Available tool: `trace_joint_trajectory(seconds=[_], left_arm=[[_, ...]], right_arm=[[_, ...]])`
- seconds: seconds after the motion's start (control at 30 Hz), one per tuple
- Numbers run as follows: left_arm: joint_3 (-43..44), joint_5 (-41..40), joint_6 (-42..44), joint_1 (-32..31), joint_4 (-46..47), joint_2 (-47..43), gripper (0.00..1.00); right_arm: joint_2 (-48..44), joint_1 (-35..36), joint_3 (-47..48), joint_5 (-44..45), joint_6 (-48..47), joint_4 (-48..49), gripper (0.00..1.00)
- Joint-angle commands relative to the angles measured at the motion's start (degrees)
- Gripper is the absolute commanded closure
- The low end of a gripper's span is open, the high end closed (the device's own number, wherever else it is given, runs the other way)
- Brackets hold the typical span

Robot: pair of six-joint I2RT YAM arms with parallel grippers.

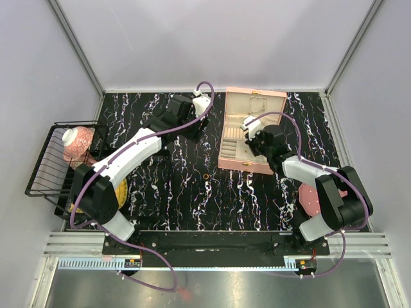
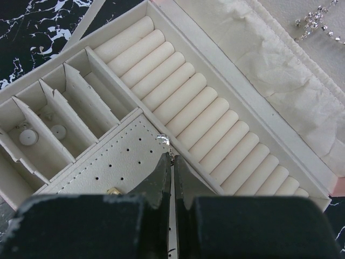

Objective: Organize the mixed jewelry

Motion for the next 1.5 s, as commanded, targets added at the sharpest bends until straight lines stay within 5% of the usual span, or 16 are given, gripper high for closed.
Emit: trace_joint_trajectory(seconds=[0.0,1.47], left_arm=[[-0.3,1.4,-1.2,0.5,2.9,0.1,0.36],[-1.6,1.4,-1.0,0.6,3.6,0.1,0.36]], right_arm=[[-1.4,1.0,-0.6,0.7,-0.3,0.9,0.99],[1.1,1.8,1.1,3.4,-0.4,4.5,0.99]])
